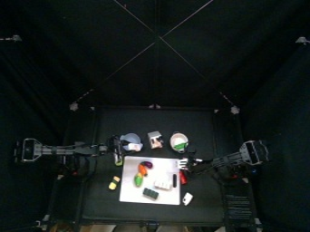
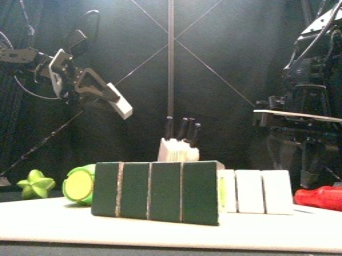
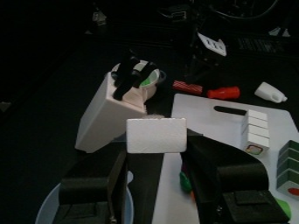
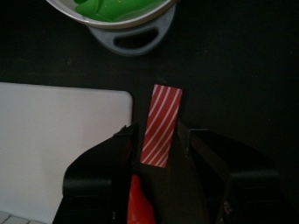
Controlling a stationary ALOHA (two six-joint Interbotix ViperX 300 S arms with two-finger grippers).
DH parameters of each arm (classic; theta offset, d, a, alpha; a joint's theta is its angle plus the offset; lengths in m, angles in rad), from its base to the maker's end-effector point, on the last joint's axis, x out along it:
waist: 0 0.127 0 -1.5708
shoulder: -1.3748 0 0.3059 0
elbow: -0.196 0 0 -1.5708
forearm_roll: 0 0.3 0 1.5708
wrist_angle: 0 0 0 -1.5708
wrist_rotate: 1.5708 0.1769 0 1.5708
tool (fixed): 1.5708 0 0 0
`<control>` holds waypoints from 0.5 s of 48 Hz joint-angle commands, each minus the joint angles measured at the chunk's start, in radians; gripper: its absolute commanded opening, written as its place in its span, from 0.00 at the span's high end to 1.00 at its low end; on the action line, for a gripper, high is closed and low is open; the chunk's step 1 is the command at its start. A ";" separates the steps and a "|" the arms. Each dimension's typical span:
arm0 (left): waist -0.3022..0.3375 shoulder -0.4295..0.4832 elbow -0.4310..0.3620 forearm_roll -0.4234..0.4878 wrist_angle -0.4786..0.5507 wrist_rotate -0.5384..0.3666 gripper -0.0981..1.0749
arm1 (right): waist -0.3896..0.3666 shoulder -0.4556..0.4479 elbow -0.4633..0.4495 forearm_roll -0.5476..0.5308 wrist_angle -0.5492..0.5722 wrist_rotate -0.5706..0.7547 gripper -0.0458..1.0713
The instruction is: Put rice above bowl
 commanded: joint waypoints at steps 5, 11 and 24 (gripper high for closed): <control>0.003 -0.009 -0.009 0.000 -0.005 0.000 0.43 | 0.005 -0.046 -0.015 -0.021 0.002 -0.008 0.26; 0.014 -0.014 -0.008 -0.002 -0.005 0.000 0.43 | 0.008 -0.063 -0.011 -0.048 0.002 -0.008 0.26; 0.112 -0.012 0.014 -0.025 -0.006 -0.003 0.43 | 0.012 -0.063 -0.009 -0.106 0.002 -0.011 0.26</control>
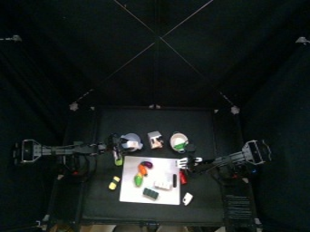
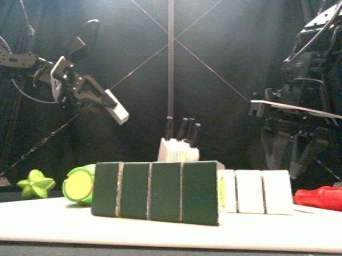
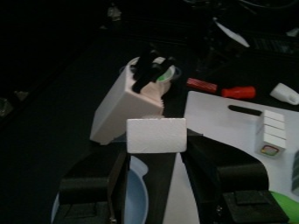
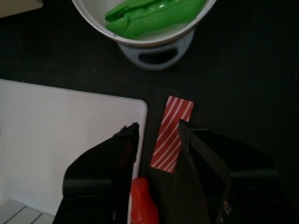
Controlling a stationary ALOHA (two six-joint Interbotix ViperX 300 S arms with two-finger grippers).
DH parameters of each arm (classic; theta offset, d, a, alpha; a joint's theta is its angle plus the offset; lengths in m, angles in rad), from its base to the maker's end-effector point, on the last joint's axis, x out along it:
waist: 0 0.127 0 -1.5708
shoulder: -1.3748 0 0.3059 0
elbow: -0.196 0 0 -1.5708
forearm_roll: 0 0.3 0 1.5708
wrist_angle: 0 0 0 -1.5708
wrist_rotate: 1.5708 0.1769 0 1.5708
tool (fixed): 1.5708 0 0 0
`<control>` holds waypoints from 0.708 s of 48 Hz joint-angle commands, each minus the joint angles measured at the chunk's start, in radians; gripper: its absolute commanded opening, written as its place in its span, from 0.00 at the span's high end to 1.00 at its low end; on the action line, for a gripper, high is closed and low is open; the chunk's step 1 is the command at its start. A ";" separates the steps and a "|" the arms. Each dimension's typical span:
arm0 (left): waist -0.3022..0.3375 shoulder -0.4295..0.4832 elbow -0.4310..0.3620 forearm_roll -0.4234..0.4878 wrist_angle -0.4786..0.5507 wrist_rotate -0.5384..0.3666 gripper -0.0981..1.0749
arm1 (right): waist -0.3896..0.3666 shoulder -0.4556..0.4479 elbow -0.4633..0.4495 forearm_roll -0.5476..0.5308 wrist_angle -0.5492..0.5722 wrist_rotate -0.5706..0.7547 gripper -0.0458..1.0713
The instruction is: Put rice above bowl
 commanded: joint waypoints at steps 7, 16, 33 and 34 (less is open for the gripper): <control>0.114 0.017 -0.012 -0.092 -0.005 0.000 0.43 | 0.003 -0.018 -0.012 -0.044 0.002 -0.003 0.26; 0.193 0.041 -0.002 -0.187 -0.005 0.003 0.43 | 0.003 -0.006 -0.005 -0.066 0.003 -0.005 0.26; 0.250 -0.011 0.089 -0.204 -0.005 0.003 0.43 | 0.002 0.014 0.002 -0.074 0.002 -0.005 0.26; 0.256 -0.014 0.091 -0.206 -0.005 0.003 0.43 | 0.002 0.015 0.002 -0.075 0.002 -0.005 0.26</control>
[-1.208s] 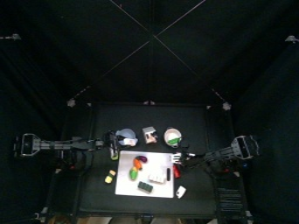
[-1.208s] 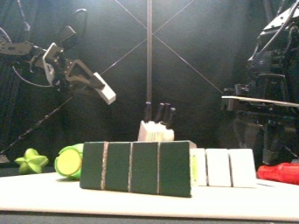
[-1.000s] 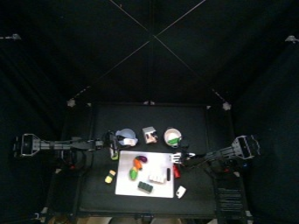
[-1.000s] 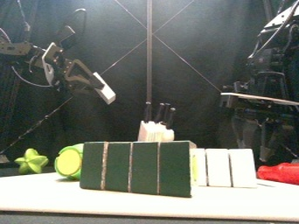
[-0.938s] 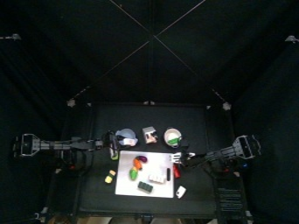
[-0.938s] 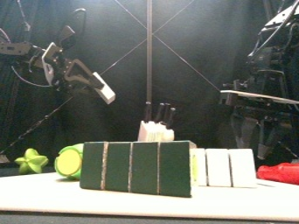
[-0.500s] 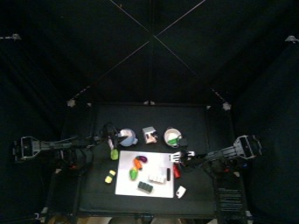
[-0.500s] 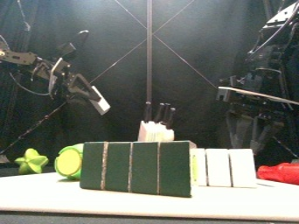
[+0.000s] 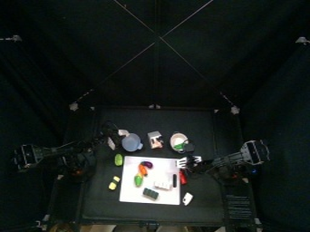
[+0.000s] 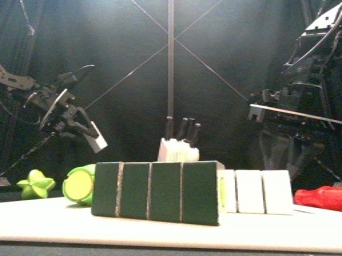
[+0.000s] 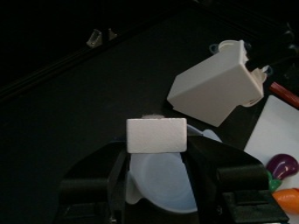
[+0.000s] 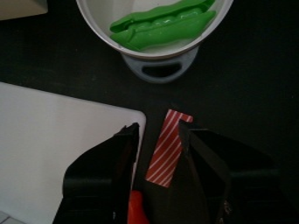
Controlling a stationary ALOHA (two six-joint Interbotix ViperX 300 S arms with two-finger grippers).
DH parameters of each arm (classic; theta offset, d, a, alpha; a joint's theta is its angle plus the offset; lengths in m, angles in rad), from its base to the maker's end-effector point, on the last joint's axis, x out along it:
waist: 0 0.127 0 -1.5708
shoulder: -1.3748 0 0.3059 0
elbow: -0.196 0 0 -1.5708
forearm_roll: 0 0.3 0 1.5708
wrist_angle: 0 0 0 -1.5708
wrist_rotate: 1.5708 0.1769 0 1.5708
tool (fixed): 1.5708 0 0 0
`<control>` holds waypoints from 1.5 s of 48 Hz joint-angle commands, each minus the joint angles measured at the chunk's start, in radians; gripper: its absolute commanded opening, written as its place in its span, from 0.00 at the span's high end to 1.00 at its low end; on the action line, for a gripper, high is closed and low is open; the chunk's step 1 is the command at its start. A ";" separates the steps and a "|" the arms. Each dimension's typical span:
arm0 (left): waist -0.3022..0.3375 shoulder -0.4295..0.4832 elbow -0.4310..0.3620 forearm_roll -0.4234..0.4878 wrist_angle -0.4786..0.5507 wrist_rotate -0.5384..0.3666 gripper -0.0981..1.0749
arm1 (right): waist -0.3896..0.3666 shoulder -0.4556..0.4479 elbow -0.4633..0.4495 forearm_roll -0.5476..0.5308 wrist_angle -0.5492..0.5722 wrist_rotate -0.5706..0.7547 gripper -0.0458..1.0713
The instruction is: Put rice above bowl
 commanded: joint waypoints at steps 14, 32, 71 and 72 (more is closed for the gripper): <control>0.146 0.069 -0.015 -0.008 -0.005 -0.002 0.43 | -0.006 0.000 -0.011 -0.040 0.002 0.003 0.26; 0.192 0.296 -0.092 -0.023 -0.006 -0.002 0.42 | -0.006 0.028 -0.011 -0.034 -0.005 0.003 0.26; 0.189 0.270 -0.091 -0.037 -0.014 -0.005 0.15 | -0.005 0.032 -0.006 -0.034 -0.009 0.003 0.26; 0.189 0.267 -0.089 -0.037 -0.014 -0.003 0.15 | -0.005 0.032 -0.006 -0.034 -0.009 0.003 0.26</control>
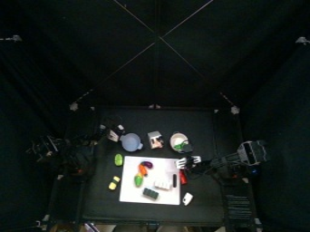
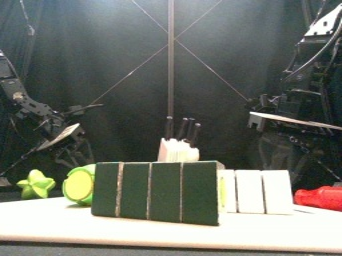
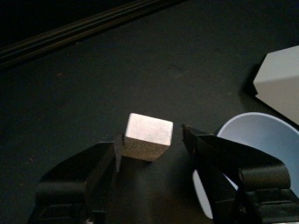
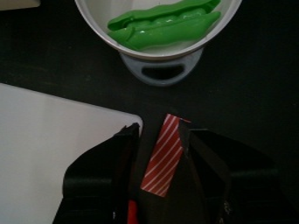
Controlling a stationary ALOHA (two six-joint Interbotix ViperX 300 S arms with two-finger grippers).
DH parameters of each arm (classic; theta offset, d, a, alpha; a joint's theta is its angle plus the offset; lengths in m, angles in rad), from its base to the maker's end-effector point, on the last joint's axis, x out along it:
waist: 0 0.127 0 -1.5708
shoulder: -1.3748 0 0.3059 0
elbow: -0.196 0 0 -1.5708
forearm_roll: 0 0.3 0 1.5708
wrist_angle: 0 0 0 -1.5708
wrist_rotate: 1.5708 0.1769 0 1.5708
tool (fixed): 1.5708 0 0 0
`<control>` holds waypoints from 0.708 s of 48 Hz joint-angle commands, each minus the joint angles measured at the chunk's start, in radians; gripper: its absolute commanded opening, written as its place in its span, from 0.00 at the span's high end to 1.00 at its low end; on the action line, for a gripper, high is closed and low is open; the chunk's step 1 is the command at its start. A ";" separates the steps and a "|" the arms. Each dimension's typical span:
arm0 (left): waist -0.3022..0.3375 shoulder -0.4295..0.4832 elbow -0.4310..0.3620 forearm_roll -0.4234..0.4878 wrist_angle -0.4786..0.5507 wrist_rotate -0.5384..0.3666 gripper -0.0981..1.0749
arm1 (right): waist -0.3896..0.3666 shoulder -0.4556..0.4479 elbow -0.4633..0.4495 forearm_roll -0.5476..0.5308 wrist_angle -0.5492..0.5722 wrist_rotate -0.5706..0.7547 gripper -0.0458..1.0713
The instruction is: Put rice above bowl
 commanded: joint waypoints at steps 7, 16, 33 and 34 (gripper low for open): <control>-0.002 -0.052 -0.003 0.002 -0.009 0.003 0.15 | 0.002 -0.012 -0.006 -0.003 0.002 0.002 0.26; -0.002 -0.072 0.000 0.002 -0.008 0.005 0.15 | 0.002 -0.012 -0.006 -0.003 0.002 0.002 0.26; 0.008 -0.049 -0.018 0.000 -0.032 0.006 0.17 | -0.002 -0.011 -0.005 -0.009 0.002 0.002 0.26; 0.006 -0.049 -0.020 0.000 -0.034 0.006 0.17 | 0.000 -0.011 -0.005 -0.009 0.002 0.002 0.26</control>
